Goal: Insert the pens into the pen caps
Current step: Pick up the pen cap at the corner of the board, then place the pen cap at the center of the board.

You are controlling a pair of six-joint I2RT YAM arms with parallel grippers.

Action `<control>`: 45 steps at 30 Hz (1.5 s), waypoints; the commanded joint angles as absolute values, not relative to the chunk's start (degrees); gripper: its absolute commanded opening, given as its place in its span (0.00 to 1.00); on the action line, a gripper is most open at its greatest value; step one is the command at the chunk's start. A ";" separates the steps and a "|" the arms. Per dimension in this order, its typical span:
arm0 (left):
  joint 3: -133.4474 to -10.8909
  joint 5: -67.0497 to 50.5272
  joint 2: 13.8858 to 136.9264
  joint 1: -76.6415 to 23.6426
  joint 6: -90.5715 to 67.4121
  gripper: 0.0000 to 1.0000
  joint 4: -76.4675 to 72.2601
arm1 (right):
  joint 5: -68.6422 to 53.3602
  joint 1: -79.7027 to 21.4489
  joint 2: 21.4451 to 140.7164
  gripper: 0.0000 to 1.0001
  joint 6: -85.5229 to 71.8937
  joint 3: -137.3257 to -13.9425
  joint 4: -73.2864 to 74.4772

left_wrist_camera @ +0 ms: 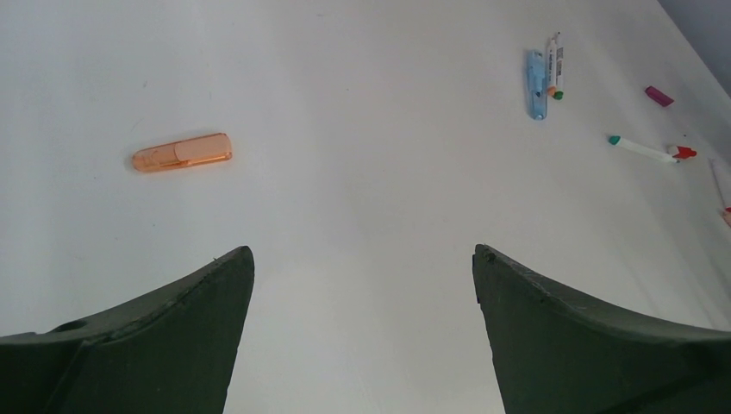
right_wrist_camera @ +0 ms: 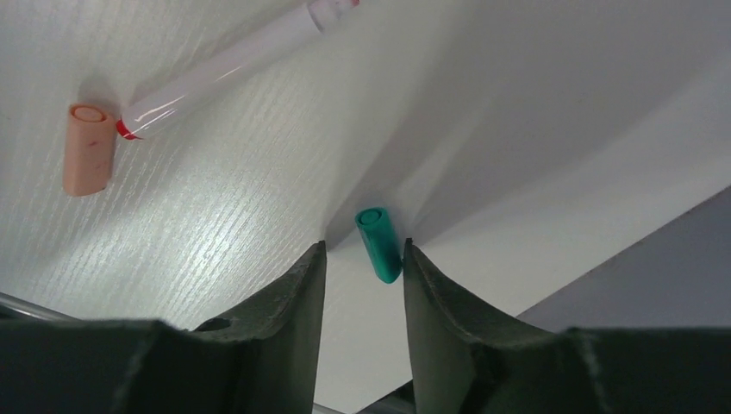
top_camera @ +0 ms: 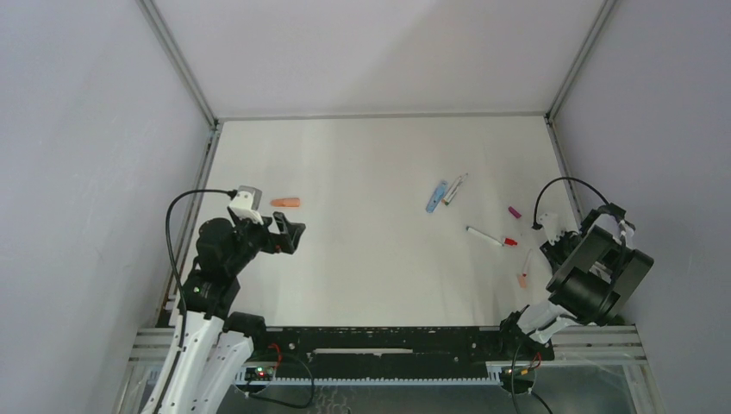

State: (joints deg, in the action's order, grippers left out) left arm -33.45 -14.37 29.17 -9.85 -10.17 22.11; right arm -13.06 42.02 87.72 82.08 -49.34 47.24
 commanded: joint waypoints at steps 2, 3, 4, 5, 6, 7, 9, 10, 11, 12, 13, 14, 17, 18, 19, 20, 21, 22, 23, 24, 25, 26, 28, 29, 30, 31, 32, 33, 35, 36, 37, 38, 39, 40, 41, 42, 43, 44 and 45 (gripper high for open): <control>-34.93 -16.19 30.02 -9.32 -11.96 1.00 22.06 | -12.32 42.33 89.72 0.40 84.27 -49.61 44.47; -35.12 -16.49 29.98 -9.32 -12.15 1.00 22.06 | -12.31 42.36 89.81 0.37 84.36 -49.25 43.96; -35.26 -16.98 29.71 -9.32 -12.44 1.00 22.06 | -12.30 42.34 89.90 0.33 84.37 -48.91 43.60; -35.40 -17.69 29.33 -9.32 -12.78 1.00 21.95 | -12.24 42.34 89.79 0.29 84.35 -48.49 43.21; -35.49 -18.24 28.94 -9.32 -13.54 1.00 21.64 | -12.10 42.36 89.60 0.25 84.37 -48.02 42.64; -35.57 -18.53 28.48 -9.31 -14.57 1.00 21.25 | -11.92 42.36 89.31 0.20 84.54 -47.46 42.06; -35.47 -18.43 27.58 -9.32 -18.85 1.00 20.04 | -11.63 42.32 88.76 0.08 84.88 -46.39 40.80; -35.05 -18.42 27.19 -9.32 -21.71 1.00 18.83 | -11.61 42.43 88.58 0.05 85.01 -46.05 40.49; -34.31 -19.43 26.94 -9.32 -24.35 1.00 16.90 | -11.67 42.41 88.44 0.03 85.14 -45.98 40.55; -33.57 -21.28 26.82 -9.32 -26.94 1.00 14.56 | -11.80 42.45 88.17 0.02 85.09 -45.97 40.63; -32.34 -23.64 26.83 -9.33 -29.70 1.00 11.70 | -11.98 42.45 87.77 0.01 85.12 -45.97 40.86; -31.06 -25.98 26.81 -9.32 -32.93 1.00 8.03 | -12.33 42.42 87.05 0.00 85.20 -46.01 41.21; -26.77 -32.22 27.14 -9.99 -40.74 0.94 -4.17 | -15.99 42.18 84.14 0.00 84.48 -47.59 45.35; -25.65 -32.43 27.08 -10.85 -41.96 0.93 -7.01 | -17.68 42.02 83.19 0.00 83.76 -48.74 47.84; -24.84 -31.97 26.93 -12.07 -42.38 0.93 -9.12 | -19.82 41.72 82.21 0.00 83.61 -49.97 51.05; -24.04 -31.07 26.67 -13.49 -42.33 0.93 -10.69 | -22.41 41.36 81.06 0.00 83.59 -51.37 54.27; -23.24 -29.98 26.54 -15.09 -42.02 0.93 -12.26 | -24.75 40.62 80.25 0.00 83.47 -52.46 57.25; -22.37 -29.10 26.41 -16.63 -41.79 0.93 -13.98 | -26.89 39.53 79.30 0.00 82.89 -53.17 59.24; -21.23 -28.13 26.44 -18.31 -41.80 0.92 -16.11 | -28.64 38.12 78.28 0.00 81.40 -53.64 60.80; -19.94 -27.13 26.57 -20.00 -42.18 0.92 -20.07 | -30.05 36.08 77.30 0.00 80.09 -53.77 61.88; -18.29 -26.08 26.78 -21.63 -42.49 0.91 -22.18 | -31.54 33.72 76.26 0.00 78.30 -53.79 62.48; -15.78 -24.61 27.09 -23.32 -42.84 0.90 -27.12 | -32.94 30.28 75.30 0.00 75.75 -53.79 62.57; -11.94 -21.12 27.91 -27.17 -43.44 0.89 -34.45 | -36.60 23.77 73.52 0.00 70.07 -53.78 61.85; -10.01 -19.22 28.53 -28.30 -43.49 0.89 -38.26 | -37.89 20.42 72.80 0.00 66.26 -53.79 60.76; -8.47 -17.21 29.33 -30.28 -43.50 0.88 -41.50 | -39.35 16.94 72.18 0.00 62.43 -53.79 58.72; -7.31 -15.39 30.37 -31.54 -43.51 0.88 -44.01 | -40.67 13.83 71.86 0.00 58.41 -53.79 57.10; -6.66 -14.17 31.58 -32.50 -43.57 0.87 -45.81 | -41.67 10.44 71.92 0.00 54.74 -53.79 55.43; -6.33 -13.30 32.92 -33.05 -43.67 0.86 -46.96 | -41.81 7.26 72.61 0.00 49.90 -53.77 53.60; -6.28 -12.86 35.47 -33.72 -43.98 0.85 -48.19 | -40.41 1.16 75.04 0.00 44.55 -53.79 50.49; -6.20 -12.76 36.51 -33.94 -44.17 0.85 -48.57 | -39.13 -1.96 76.62 0.00 40.95 -53.79 49.15; -6.17 -12.80 37.36 -34.03 -44.32 0.84 -49.13 | -37.61 -5.02 78.30 0.00 38.33 -53.66 47.81; -6.15 -12.80 37.98 -34.09 -44.38 0.84 -49.47 | -35.77 -7.64 79.97 0.00 35.99 -53.55 46.49; -6.20 -12.71 38.35 -34.10 -44.34 0.84 -49.60 | -34.04 -10.58 81.33 0.00 33.40 -53.42 44.78; -6.18 -12.65 38.54 -34.08 -44.26 0.84 -49.57 | -32.03 -12.50 82.65 0.00 30.43 -53.25 43.02; -6.09 -12.39 38.39 -34.10 -44.15 0.84 -49.57 | -30.88 -13.98 83.79 0.00 27.60 -53.16 41.20; -6.02 -12.13 38.13 -34.10 -43.98 0.84 -49.34 | -30.28 -15.18 84.78 0.00 24.74 -53.13 39.78; -5.98 -11.80 37.68 -34.10 -43.83 0.84 -48.89 | -29.86 -16.39 85.67 0.00 22.15 -53.17 38.47; -5.91 -11.45 37.09 -34.08 -43.66 0.84 -48.16 | -29.44 -17.48 86.33 0.00 19.89 -53.15 37.42; -5.85 -10.98 36.42 -34.03 -43.48 0.84 -47.24 | -27.97 -18.77 87.05 0.00 18.05 -53.09 36.69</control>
